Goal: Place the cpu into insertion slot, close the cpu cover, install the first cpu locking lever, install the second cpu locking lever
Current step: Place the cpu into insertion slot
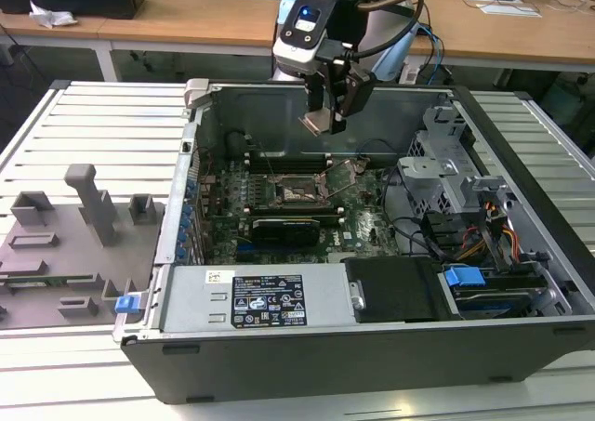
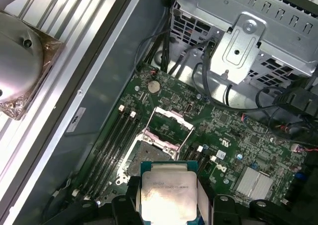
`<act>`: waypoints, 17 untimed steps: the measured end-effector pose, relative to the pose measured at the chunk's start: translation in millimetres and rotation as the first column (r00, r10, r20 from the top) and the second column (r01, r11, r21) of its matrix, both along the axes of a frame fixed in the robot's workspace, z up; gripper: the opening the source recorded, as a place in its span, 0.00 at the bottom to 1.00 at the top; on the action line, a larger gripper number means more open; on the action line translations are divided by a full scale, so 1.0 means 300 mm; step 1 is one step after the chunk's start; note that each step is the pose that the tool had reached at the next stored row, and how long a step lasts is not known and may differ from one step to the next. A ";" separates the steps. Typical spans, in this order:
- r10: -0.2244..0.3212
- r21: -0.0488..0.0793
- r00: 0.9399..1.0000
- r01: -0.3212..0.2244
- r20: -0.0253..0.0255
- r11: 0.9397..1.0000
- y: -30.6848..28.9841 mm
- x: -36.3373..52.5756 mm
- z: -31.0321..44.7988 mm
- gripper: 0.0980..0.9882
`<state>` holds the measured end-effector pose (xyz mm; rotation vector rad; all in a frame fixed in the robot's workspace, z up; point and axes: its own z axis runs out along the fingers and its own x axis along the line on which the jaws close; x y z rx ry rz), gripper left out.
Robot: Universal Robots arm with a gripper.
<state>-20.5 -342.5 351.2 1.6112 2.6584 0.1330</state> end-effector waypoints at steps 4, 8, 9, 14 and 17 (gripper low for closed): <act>-0.042 0.000 0.999 0.042 0.000 0.999 0.000 0.000 -0.003 0.49; -0.102 0.000 0.995 0.102 0.000 0.995 0.000 0.000 -0.005 0.49; -0.113 0.000 0.994 0.113 0.000 0.994 0.000 0.000 -0.005 0.49; -0.185 0.000 0.983 0.185 0.000 0.983 0.000 0.000 -0.010 0.49; -0.209 0.000 0.978 0.209 0.000 0.978 0.000 0.000 -0.012 0.49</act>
